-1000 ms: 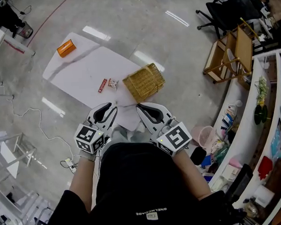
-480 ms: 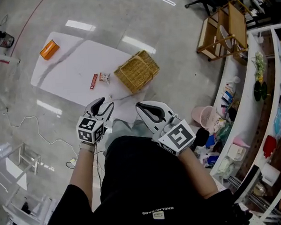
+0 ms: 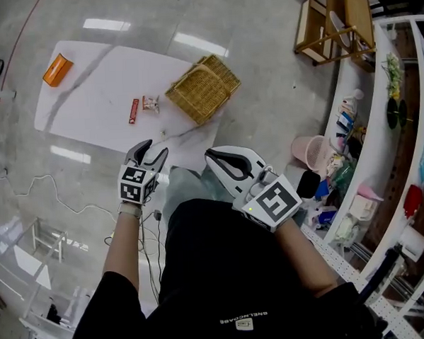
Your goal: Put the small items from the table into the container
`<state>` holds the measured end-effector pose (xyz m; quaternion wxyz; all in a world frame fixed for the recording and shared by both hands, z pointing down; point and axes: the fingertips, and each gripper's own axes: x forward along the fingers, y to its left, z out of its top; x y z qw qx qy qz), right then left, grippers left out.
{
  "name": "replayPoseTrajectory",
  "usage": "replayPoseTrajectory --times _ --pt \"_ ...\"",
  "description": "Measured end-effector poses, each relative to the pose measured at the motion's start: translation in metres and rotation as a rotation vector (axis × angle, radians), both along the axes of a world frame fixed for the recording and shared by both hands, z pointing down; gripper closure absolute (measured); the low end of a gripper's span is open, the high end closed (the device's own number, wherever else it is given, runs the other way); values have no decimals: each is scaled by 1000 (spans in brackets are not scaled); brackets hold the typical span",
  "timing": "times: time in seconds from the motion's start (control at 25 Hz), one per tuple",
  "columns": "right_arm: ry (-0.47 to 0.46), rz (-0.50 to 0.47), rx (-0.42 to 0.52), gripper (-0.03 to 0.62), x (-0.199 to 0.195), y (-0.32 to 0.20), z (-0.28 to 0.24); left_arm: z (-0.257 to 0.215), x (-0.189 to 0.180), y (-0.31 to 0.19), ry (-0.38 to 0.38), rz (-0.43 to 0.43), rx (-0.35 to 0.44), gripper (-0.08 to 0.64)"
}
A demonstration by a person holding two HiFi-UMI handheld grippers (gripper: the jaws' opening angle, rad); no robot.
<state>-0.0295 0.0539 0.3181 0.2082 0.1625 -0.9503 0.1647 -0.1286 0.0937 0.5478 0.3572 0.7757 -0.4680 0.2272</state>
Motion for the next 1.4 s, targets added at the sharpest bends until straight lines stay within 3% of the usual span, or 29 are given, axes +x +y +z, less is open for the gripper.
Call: replayPoseTrajectory --times 0.24,0.8,1.4 --pt "-22 6 -34 592 -5 7 10 42 -2 5 -30 55 -47 348" --pt "26 55 -105 592 -2 4 51 138 -5 -2 -102 150 -170 311" --pt "91 71 -193 592 6 17 93 236 -3 -8 -127 141 -310 307"
